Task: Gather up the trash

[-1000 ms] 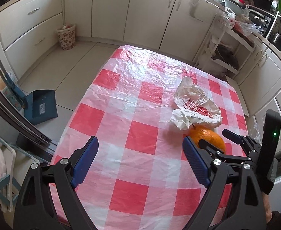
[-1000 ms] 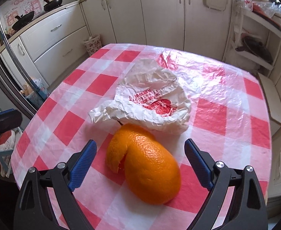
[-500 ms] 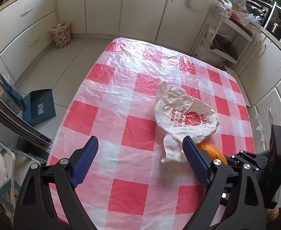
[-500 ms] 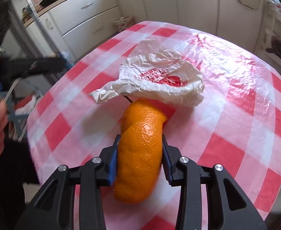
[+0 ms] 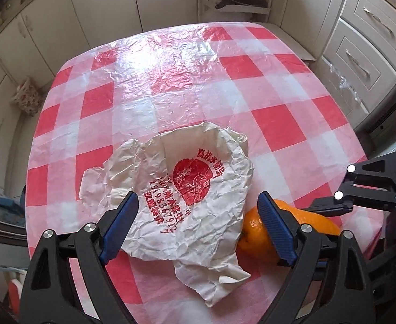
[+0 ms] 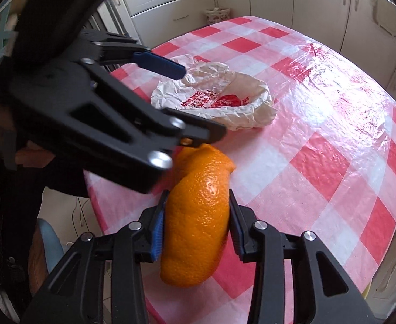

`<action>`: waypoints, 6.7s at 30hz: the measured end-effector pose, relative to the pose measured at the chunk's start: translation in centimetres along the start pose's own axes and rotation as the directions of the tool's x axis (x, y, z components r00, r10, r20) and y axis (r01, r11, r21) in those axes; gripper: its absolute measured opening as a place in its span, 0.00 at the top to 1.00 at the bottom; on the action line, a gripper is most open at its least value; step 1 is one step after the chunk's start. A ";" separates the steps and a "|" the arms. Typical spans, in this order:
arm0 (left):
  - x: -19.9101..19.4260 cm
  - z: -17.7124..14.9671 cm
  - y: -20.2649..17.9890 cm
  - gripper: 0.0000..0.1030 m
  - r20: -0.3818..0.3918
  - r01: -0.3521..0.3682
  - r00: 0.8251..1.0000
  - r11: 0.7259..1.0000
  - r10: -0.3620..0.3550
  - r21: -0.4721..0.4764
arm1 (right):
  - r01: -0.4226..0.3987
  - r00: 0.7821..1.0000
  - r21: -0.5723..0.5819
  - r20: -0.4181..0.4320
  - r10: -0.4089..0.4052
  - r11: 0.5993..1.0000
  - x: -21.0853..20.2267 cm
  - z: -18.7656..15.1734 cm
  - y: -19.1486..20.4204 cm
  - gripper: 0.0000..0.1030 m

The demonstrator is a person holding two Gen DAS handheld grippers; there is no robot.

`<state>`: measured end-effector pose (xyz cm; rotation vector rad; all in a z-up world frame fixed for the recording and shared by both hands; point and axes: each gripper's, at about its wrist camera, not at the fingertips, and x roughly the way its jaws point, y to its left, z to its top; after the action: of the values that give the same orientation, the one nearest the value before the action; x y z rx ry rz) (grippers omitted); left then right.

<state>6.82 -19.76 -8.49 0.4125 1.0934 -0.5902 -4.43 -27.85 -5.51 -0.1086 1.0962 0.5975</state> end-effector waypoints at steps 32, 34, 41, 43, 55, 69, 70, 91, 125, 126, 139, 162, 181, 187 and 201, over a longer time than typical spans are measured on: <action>-6.4 -0.3 9.2 0.88 0.331 0.316 0.924 0.872 -0.193 -0.374 | 0.121 0.973 0.222 0.167 -0.160 0.967 -3.4 0.3 -4.6 0.64; -6.8 -0.2 8.7 0.88 0.331 0.255 0.934 0.898 -0.133 -0.359 | 0.130 0.972 0.238 0.162 -0.171 0.963 -3.3 0.3 -4.9 0.64; -8.0 0.1 7.0 0.88 0.351 0.091 0.936 0.949 0.022 -0.302 | 0.134 0.961 0.285 0.196 -0.195 0.949 -4.2 0.2 -5.7 0.63; -8.3 0.1 6.8 0.88 0.357 0.063 0.933 0.954 0.048 -0.293 | 0.127 0.960 0.298 0.204 -0.193 0.946 -4.4 0.2 -5.9 0.63; -9.3 0.1 5.8 0.88 0.384 -0.006 0.917 0.967 0.108 -0.256 | 0.111 0.955 0.331 0.227 -0.193 0.937 -4.8 0.0 -6.5 0.63; -9.7 -0.1 4.9 0.88 0.404 -0.034 0.906 0.972 0.128 -0.233 | 0.114 0.950 0.354 0.235 -0.206 0.928 -5.2 -0.2 -6.9 0.63; -9.7 -0.1 4.9 0.88 0.405 -0.034 0.905 0.972 0.129 -0.232 | 0.115 0.950 0.356 0.235 -0.208 0.928 -5.3 -0.2 -7.0 0.63; -10.0 0.9 0.9 0.88 0.431 -0.010 0.898 0.984 0.087 -0.178 | 0.291 0.888 0.777 -0.003 -0.459 0.558 -8.8 -12.0 -17.6 0.61; -10.4 2.8 -9.1 0.88 0.420 0.404 0.832 0.914 -0.361 -0.015 | 0.176 0.665 0.782 0.353 -0.658 0.598 -21.7 -11.4 -13.0 0.30; -10.2 2.9 -10.2 0.88 0.410 0.430 0.825 0.903 -0.389 -0.010 | 0.178 0.642 0.782 0.367 -0.673 0.597 -22.6 -11.7 -12.7 0.30; 3.3 7.4 -27.7 0.88 0.125 0.455 0.888 0.887 -0.443 -0.083 | 0.108 0.512 0.851 0.396 -0.762 0.514 -28.5 -16.0 -14.7 0.28; -18.2 -7.0 -8.4 0.08 0.336 -0.109 0.929 0.982 0.155 -0.152 | 0.268 0.618 0.705 0.397 -0.679 0.657 -21.8 -8.0 -1.2 0.07; -30.3 -21.6 0.5 0.07 0.364 -0.222 0.874 0.931 0.322 -0.289 | 0.396 0.606 0.555 0.441 -0.662 0.732 -22.1 -7.5 21.1 0.07; -31.6 -23.8 -0.2 0.07 0.372 -0.213 0.875 0.936 0.310 -0.279 | 0.344 0.619 0.611 0.423 -0.661 0.713 -22.1 -9.6 23.8 0.07; -33.0 -25.5 -0.5 0.08 0.369 -0.245 0.861 0.921 0.350 -0.302 | 0.366 0.596 0.610 0.426 -0.680 0.703 -21.2 -10.7 25.7 0.07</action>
<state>-22.37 2.70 11.16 0.2177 0.6577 -0.2398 -32.70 -18.73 12.95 0.1729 0.4542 -0.2229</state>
